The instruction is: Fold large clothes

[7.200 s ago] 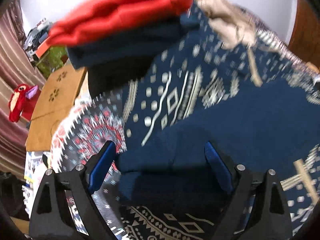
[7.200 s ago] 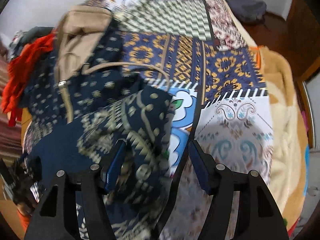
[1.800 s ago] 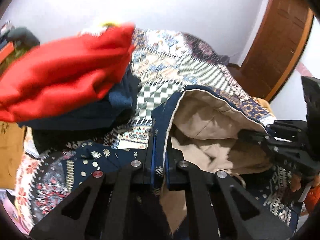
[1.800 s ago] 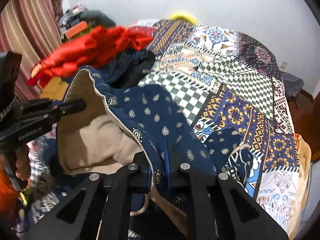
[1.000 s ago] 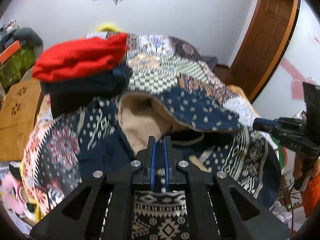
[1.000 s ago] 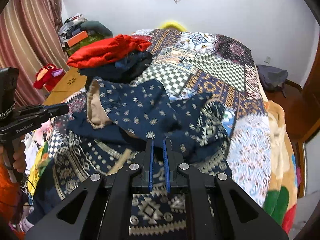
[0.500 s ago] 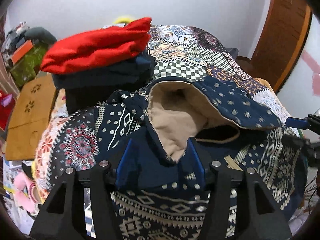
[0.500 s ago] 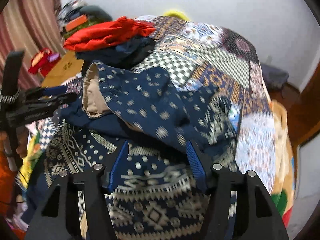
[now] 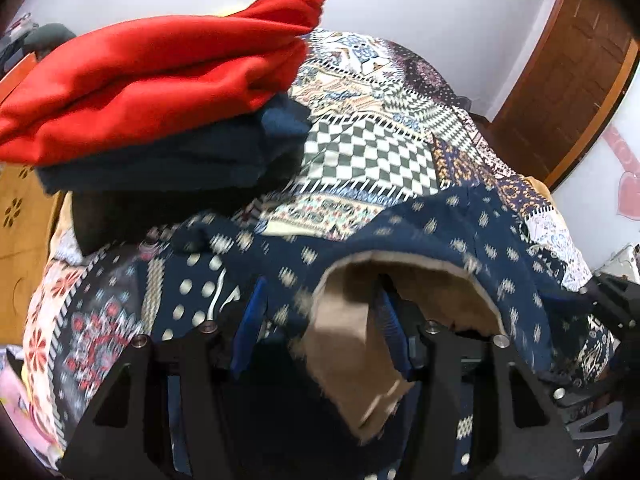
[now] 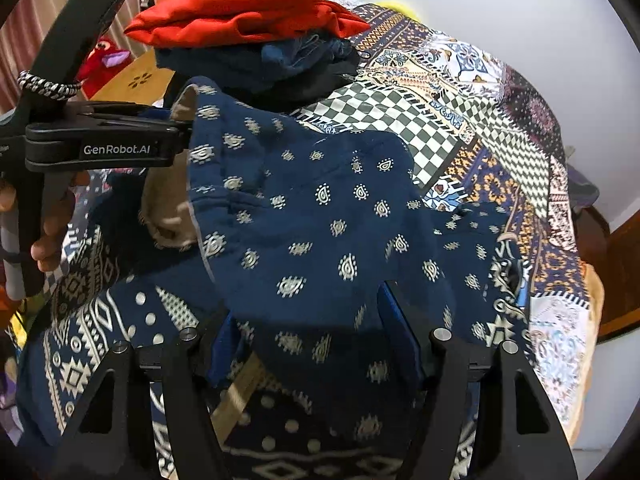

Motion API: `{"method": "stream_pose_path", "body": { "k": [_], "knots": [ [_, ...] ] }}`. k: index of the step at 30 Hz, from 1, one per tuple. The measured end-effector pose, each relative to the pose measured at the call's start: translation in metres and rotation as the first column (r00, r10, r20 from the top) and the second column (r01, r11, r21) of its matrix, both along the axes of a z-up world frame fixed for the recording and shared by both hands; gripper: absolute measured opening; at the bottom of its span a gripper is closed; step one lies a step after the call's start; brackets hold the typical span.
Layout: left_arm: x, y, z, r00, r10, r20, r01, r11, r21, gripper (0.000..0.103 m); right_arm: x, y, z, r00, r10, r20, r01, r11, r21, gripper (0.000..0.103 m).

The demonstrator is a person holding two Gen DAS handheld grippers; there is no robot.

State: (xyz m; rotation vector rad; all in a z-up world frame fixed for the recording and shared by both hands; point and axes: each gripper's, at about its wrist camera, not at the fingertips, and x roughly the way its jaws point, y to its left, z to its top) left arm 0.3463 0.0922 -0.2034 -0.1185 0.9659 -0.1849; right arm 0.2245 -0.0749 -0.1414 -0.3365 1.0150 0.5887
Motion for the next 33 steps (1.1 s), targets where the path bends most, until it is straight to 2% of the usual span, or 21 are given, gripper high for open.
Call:
{"method": "stream_pose_path", "body": {
  "k": [1, 3, 5, 7, 9, 11, 15, 17, 18, 22, 26, 29, 33],
  "knots": [
    [0.004, -0.002, 0.000, 1.000, -0.008, 0.002, 0.008, 1.000, -0.007, 0.035, 0.003, 0.001, 0.000, 1.000, -0.005, -0.005, 0.006, 1.000, 0.009, 0.062],
    [0.008, -0.007, 0.001, 1.000, -0.017, 0.000, 0.017, 1.000, -0.006, 0.014, 0.006, -0.001, 0.000, 1.000, -0.015, -0.011, 0.015, 1.000, 0.022, 0.062],
    [0.007, -0.013, 0.004, 1.000, -0.027, 0.016, 0.027, 1.000, 0.007, 0.007, 0.006, -0.001, 0.002, 1.000, -0.016, -0.008, 0.016, 1.000, 0.027, 0.062],
    [0.003, -0.016, 0.008, 0.999, -0.034, 0.030, 0.035, 0.999, -0.010, 0.006, 0.004, -0.002, 0.006, 1.000, -0.017, -0.004, 0.017, 0.999, 0.037, 0.062],
    [-0.005, -0.021, 0.017, 0.997, -0.050, 0.051, 0.052, 0.998, -0.039, 0.006, 0.002, -0.004, 0.009, 1.000, -0.020, 0.011, 0.019, 0.999, 0.043, 0.057],
    [-0.018, -0.026, 0.028, 0.995, -0.066, 0.071, 0.070, 0.996, -0.060, 0.006, -0.002, -0.007, 0.013, 1.000, -0.023, 0.017, 0.022, 0.998, 0.059, 0.044],
    [-0.050, -0.036, 0.047, 0.989, -0.105, 0.106, 0.115, 0.989, -0.090, 0.006, -0.007, -0.016, 0.019, 1.000, -0.029, 0.009, 0.028, 0.996, 0.086, 0.031],
    [-0.071, -0.038, 0.054, 0.985, -0.120, 0.121, 0.132, 0.986, -0.102, 0.006, -0.015, -0.021, 0.024, 1.000, -0.019, 0.011, 0.018, 0.994, 0.109, 0.015],
    [-0.079, -0.038, 0.055, 0.986, -0.121, 0.118, 0.134, 0.985, -0.106, 0.006, -0.019, -0.023, 0.026, 1.000, -0.013, 0.011, 0.012, 0.993, 0.117, 0.012],
    [-0.109, -0.042, 0.045, 0.991, -0.109, 0.072, 0.113, 0.992, -0.061, 0.006, -0.031, -0.034, 0.030, 1.000, -0.012, 0.004, 0.011, 0.988, 0.157, 0.009],
    [-0.127, -0.040, 0.025, 0.996, -0.094, 0.007, 0.094, 0.992, -0.078, 0.006, -0.037, -0.051, 0.024, 0.997, -0.030, -0.072, 0.045, 0.976, 0.213, 0.009],
    [-0.136, -0.039, 0.008, 0.996, -0.081, -0.043, 0.077, 0.994, -0.079, 0.006, -0.044, -0.062, 0.016, 0.993, -0.048, -0.108, 0.070, 0.975, 0.210, 0.009],
    [-0.143, -0.037, -0.015, 0.994, -0.040, -0.106, 0.036, 0.999, -0.034, 0.006, -0.056, -0.077, 0.010, 0.988, -0.067, -0.136, 0.092, 0.977, 0.192, 0.009]
  ]
}}
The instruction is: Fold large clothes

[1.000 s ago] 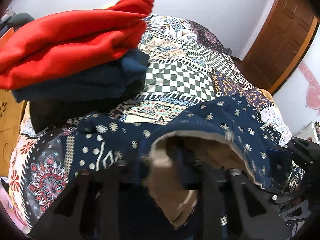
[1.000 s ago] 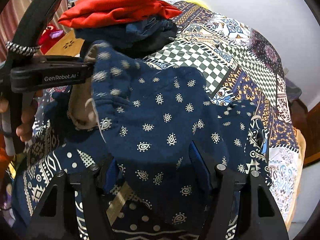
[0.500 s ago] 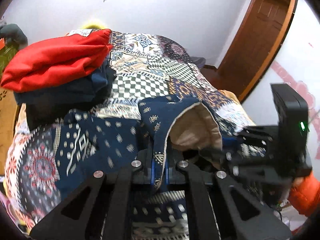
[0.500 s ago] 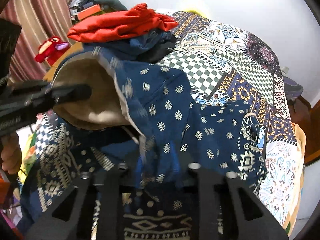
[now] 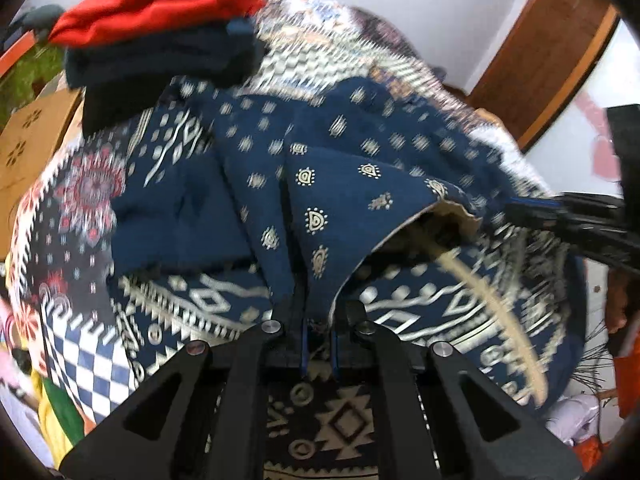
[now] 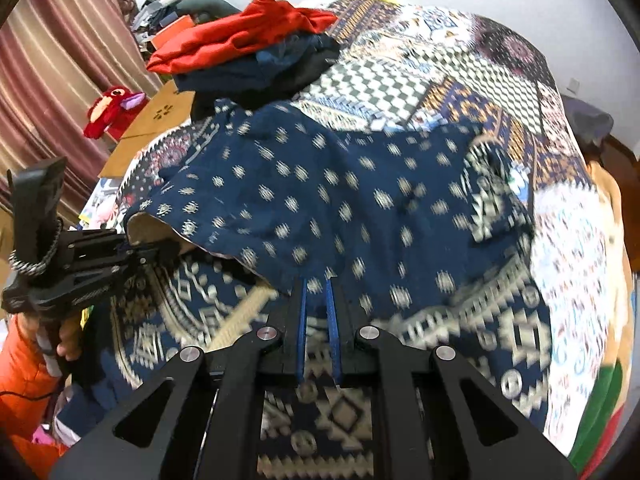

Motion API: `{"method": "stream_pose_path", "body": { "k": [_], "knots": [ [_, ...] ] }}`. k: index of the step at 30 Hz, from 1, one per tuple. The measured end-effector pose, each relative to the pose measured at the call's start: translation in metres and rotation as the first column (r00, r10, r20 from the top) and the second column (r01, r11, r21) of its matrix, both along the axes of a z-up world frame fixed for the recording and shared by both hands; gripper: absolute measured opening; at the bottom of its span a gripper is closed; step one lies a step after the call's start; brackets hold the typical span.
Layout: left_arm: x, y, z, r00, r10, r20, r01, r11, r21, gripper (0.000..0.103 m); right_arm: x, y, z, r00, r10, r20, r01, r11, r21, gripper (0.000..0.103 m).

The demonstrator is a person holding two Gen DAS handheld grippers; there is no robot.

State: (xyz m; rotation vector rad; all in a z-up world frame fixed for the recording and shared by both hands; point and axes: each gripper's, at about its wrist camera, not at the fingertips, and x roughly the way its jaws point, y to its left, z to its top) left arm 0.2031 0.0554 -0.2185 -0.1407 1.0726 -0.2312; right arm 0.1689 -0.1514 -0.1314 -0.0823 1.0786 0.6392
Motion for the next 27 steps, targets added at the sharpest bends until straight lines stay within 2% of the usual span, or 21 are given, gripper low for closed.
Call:
{"method": "stream_pose_path", "body": {
  "k": [4, 7, 9, 11, 13, 15, 18, 21, 24, 27],
  "knots": [
    [-0.008, 0.002, -0.003, 1.000, 0.005, -0.013, -0.005, 1.000, -0.010, 0.007, -0.007, -0.014, 0.007, 0.999, -0.034, 0.014, 0.034, 0.999, -0.013, 0.009],
    [-0.018, 0.002, 0.010, 1.000, -0.009, 0.007, 0.009, 1.000, 0.017, 0.017, -0.005, -0.021, 0.019, 0.998, -0.051, 0.029, 0.051, 0.999, -0.001, 0.011],
    [-0.026, 0.003, 0.024, 0.999, -0.007, 0.038, 0.006, 1.000, 0.030, 0.039, -0.001, -0.022, 0.028, 0.997, -0.065, 0.037, 0.064, 0.998, 0.024, 0.018],
    [-0.033, 0.008, 0.042, 0.996, 0.004, 0.091, -0.008, 0.999, 0.045, 0.043, 0.002, -0.022, 0.035, 0.996, -0.078, 0.053, 0.075, 0.996, 0.045, 0.033],
    [-0.034, 0.014, 0.060, 0.991, 0.015, 0.133, -0.020, 0.999, 0.039, 0.045, 0.006, -0.018, 0.036, 0.994, -0.089, 0.069, 0.085, 0.995, 0.055, 0.044],
    [-0.031, 0.019, 0.074, 0.984, 0.033, 0.173, -0.039, 0.999, 0.032, 0.054, 0.011, -0.011, 0.032, 0.994, -0.094, 0.061, 0.090, 0.994, 0.056, 0.047],
    [-0.014, 0.026, 0.088, 0.973, 0.071, 0.221, -0.077, 0.997, 0.019, 0.059, 0.020, -0.003, 0.015, 0.995, -0.093, 0.021, 0.092, 0.995, 0.037, 0.047],
    [0.009, 0.025, 0.080, 0.975, 0.091, 0.204, -0.093, 0.996, 0.002, 0.061, 0.026, 0.000, -0.003, 0.994, -0.102, -0.033, 0.102, 0.995, -0.002, 0.047],
    [0.032, 0.016, 0.047, 0.988, 0.100, 0.117, -0.102, 0.995, 0.016, 0.061, 0.028, -0.005, -0.022, 0.990, -0.113, -0.087, 0.111, 0.993, -0.033, 0.047],
    [0.038, 0.011, 0.011, 0.995, 0.092, 0.031, -0.093, 0.995, 0.047, 0.061, 0.024, -0.015, -0.024, 0.989, -0.105, -0.104, 0.103, 0.994, -0.030, 0.047]
  ]
}}
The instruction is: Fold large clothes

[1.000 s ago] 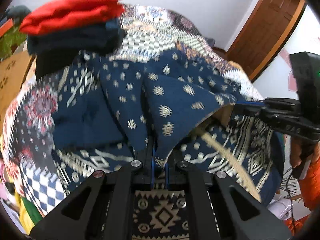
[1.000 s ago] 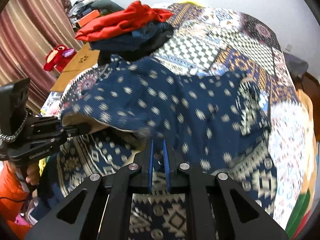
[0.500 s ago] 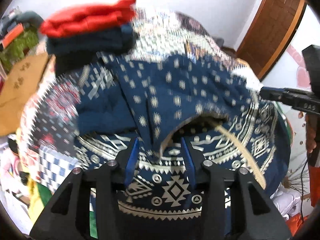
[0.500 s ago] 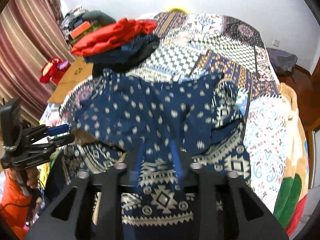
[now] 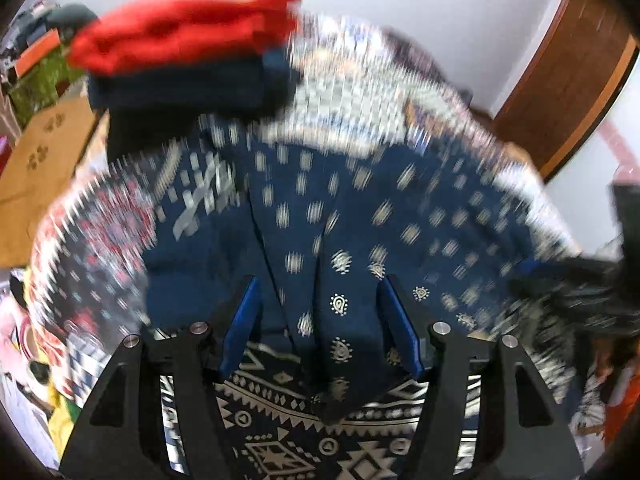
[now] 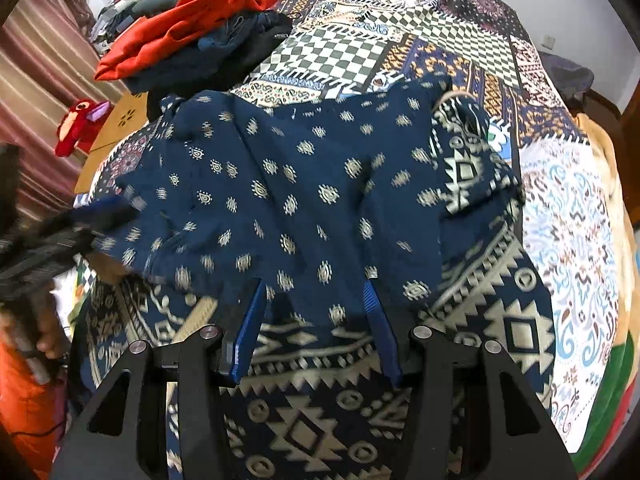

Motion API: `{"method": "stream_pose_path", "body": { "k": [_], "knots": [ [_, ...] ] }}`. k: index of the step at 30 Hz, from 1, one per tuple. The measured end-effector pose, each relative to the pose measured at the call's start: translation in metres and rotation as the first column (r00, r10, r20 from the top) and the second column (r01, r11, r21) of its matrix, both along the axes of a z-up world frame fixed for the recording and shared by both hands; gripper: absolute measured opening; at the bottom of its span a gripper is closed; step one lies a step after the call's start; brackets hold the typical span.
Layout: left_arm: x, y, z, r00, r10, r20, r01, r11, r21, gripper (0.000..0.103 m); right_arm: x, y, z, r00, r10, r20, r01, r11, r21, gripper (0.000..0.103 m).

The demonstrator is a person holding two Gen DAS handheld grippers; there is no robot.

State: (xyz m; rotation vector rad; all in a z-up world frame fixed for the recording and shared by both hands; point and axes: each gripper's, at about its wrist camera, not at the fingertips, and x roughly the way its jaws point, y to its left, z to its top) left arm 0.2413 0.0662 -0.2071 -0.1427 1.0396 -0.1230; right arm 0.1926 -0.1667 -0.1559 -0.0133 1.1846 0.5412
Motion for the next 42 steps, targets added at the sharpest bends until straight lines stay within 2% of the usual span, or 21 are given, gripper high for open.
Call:
{"method": "stream_pose_path", "body": {
  "k": [2, 4, 9, 13, 18, 23, 27, 32, 38, 42],
  "knots": [
    [0.000, -0.001, -0.025, 0.998, 0.005, -0.061, -0.003, 1.000, 0.025, 0.062, -0.004, -0.009, 0.005, 1.000, -0.001, -0.006, 0.001, 1.000, 0.016, 0.047],
    [-0.006, 0.003, -0.035, 0.998, 0.015, -0.067, -0.015, 1.000, -0.006, 0.065, -0.006, -0.016, 0.010, 1.000, -0.010, -0.007, 0.011, 1.000, 0.028, 0.047],
    [-0.022, 0.022, -0.027, 0.996, 0.067, -0.065, -0.073, 0.992, -0.105, 0.067, -0.003, -0.028, 0.021, 0.998, -0.056, 0.026, 0.055, 0.998, 0.034, 0.047],
    [-0.030, 0.031, -0.012, 0.996, 0.078, -0.036, -0.081, 0.992, -0.100, 0.067, 0.007, -0.037, 0.035, 0.994, -0.097, 0.050, 0.095, 0.994, 0.051, 0.047],
    [-0.030, 0.053, 0.017, 0.991, 0.128, 0.050, -0.123, 0.989, -0.082, 0.068, 0.027, -0.049, 0.051, 0.986, -0.134, 0.103, 0.130, 0.990, 0.049, 0.047],
    [-0.013, 0.087, 0.022, 0.978, 0.200, 0.065, -0.194, 0.977, -0.084, 0.069, 0.050, -0.060, 0.057, 0.981, -0.155, 0.121, 0.152, 0.988, 0.032, 0.047],
    [0.006, 0.120, 0.009, 0.964, 0.265, 0.020, -0.259, 0.955, -0.143, 0.069, 0.070, -0.063, 0.049, 0.982, -0.149, 0.112, 0.151, 0.989, -0.005, 0.047],
    [0.026, 0.137, -0.020, 0.958, 0.279, -0.067, -0.287, 0.929, -0.235, 0.069, 0.096, -0.064, 0.025, 0.987, -0.150, 0.050, 0.152, 0.988, -0.040, 0.047],
    [0.042, 0.120, -0.048, 0.972, 0.208, -0.107, -0.230, 0.936, -0.266, 0.069, 0.127, -0.064, -0.011, 0.985, -0.155, -0.076, 0.153, 0.988, -0.034, 0.047],
    [0.061, 0.115, -0.053, 0.973, 0.215, -0.081, -0.228, 0.945, -0.234, 0.069, 0.140, -0.056, -0.029, 0.984, -0.127, -0.124, 0.120, 0.991, -0.057, 0.047]
  ]
}}
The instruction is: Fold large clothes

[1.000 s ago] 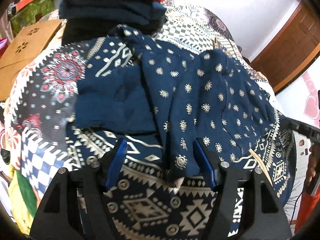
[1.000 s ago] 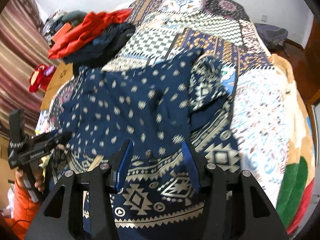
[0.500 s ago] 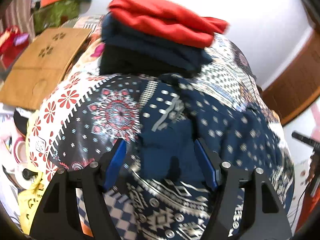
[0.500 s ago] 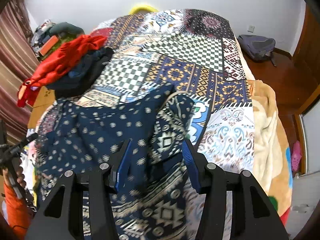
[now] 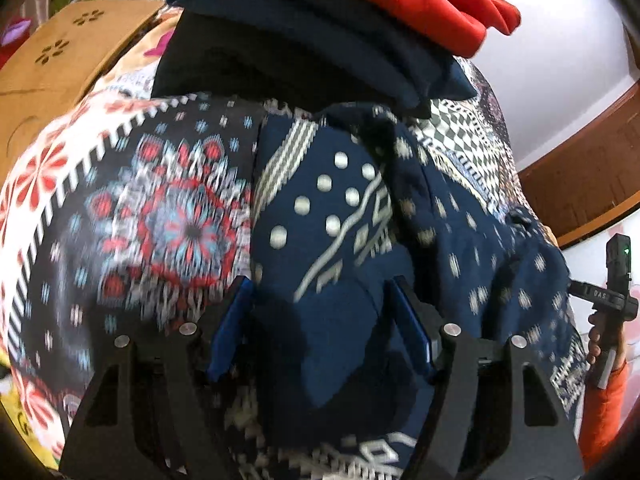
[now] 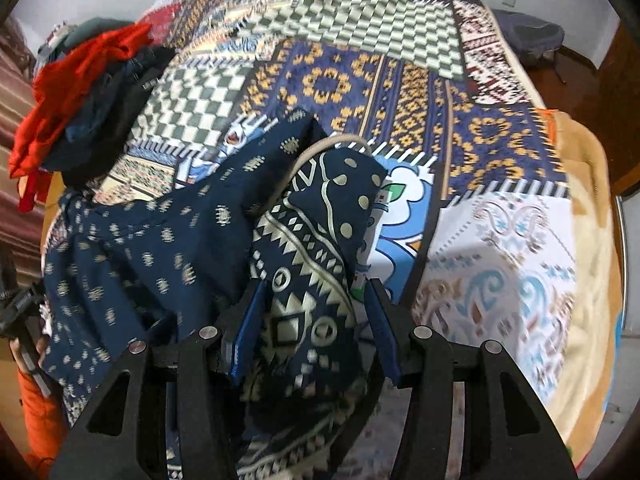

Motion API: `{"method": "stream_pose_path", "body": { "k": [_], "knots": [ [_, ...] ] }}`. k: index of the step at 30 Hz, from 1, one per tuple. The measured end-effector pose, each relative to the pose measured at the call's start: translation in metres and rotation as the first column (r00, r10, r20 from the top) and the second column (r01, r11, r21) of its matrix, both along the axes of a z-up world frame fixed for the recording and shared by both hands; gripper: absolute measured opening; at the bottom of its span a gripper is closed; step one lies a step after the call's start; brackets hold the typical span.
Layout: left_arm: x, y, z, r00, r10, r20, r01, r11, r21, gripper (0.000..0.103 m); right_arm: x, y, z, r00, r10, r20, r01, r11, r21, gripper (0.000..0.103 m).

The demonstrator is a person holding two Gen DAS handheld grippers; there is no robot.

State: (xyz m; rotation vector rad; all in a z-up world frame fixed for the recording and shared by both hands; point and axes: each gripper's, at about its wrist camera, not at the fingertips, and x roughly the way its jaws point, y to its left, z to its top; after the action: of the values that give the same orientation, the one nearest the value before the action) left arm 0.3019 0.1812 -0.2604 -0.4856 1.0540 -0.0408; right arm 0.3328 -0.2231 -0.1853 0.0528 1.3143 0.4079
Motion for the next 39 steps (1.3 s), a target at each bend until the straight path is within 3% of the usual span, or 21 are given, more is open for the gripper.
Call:
{"method": "stream_pose_path", "body": {
  "k": [7, 9, 12, 16, 19, 24, 29, 35, 39],
  "knots": [
    [0.021, -0.016, -0.003, 0.999, -0.042, 0.025, 0.041, 0.998, 0.043, 0.068, 0.024, -0.007, -0.030, 0.987, -0.040, -0.155, 0.067, 0.983, 0.169, 0.047],
    [0.022, -0.020, -0.004, 0.998, -0.057, 0.025, 0.057, 0.998, 0.028, 0.052, 0.024, -0.009, -0.031, 0.986, -0.039, -0.162, 0.071, 0.978, 0.197, 0.047],
    [0.017, -0.020, -0.006, 0.998, -0.064, 0.017, 0.064, 0.998, -0.015, 0.030, 0.019, -0.005, -0.029, 0.989, -0.032, -0.146, 0.060, 0.980, 0.190, 0.031],
    [0.009, -0.016, -0.004, 0.999, -0.048, 0.022, 0.050, 0.994, -0.099, 0.020, 0.010, -0.001, -0.019, 0.991, -0.041, -0.124, 0.067, 0.975, 0.212, 0.017],
    [0.002, -0.019, 0.013, 0.998, -0.053, 0.035, 0.057, 0.993, -0.102, 0.017, 0.003, 0.001, 0.003, 0.997, -0.039, -0.062, 0.051, 0.977, 0.208, 0.016],
    [-0.001, -0.044, 0.069, 0.987, -0.108, 0.120, 0.112, 0.993, -0.027, 0.014, -0.016, -0.005, 0.055, 0.998, -0.042, 0.051, 0.027, 0.962, 0.271, 0.015],
    [0.004, -0.073, 0.129, 0.967, -0.147, 0.208, 0.136, 0.988, 0.066, 0.014, -0.035, -0.015, 0.103, 0.983, -0.057, 0.173, 0.008, 0.961, 0.277, 0.015],
    [0.031, -0.099, 0.178, 0.939, -0.184, 0.292, 0.179, 0.983, 0.044, 0.014, -0.037, -0.037, 0.155, 0.950, -0.110, 0.294, 0.018, 0.953, 0.301, 0.015],
    [0.063, -0.124, 0.194, 0.918, -0.218, 0.332, 0.197, 0.976, 0.094, 0.014, -0.023, -0.044, 0.164, 0.933, -0.138, 0.333, 0.042, 0.959, 0.279, 0.015]
  ]
}}
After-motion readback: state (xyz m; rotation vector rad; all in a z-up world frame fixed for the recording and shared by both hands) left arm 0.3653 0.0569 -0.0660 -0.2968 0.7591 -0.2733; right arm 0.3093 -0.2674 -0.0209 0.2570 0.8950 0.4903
